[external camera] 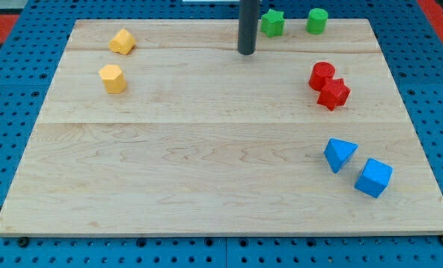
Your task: Move your arm to the left of the green star
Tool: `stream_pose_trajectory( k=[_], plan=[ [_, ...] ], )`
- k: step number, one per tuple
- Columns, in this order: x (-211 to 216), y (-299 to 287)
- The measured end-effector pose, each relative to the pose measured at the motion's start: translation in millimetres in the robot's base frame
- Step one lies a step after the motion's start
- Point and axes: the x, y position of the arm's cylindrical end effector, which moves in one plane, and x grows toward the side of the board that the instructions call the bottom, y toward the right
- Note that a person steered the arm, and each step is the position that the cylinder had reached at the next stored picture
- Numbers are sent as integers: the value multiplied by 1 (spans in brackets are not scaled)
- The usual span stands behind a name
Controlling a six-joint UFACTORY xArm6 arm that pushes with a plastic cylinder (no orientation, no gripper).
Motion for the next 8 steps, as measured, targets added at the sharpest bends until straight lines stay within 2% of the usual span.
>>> stream_pose_trajectory(
  k=[1,2,3,4,5,7,8],
  plan=[
    [-38,-98],
    [-97,-125],
    [-99,-120],
    [-97,-102],
    [-98,-35],
    [-97,36],
    [-71,98]
  ],
)
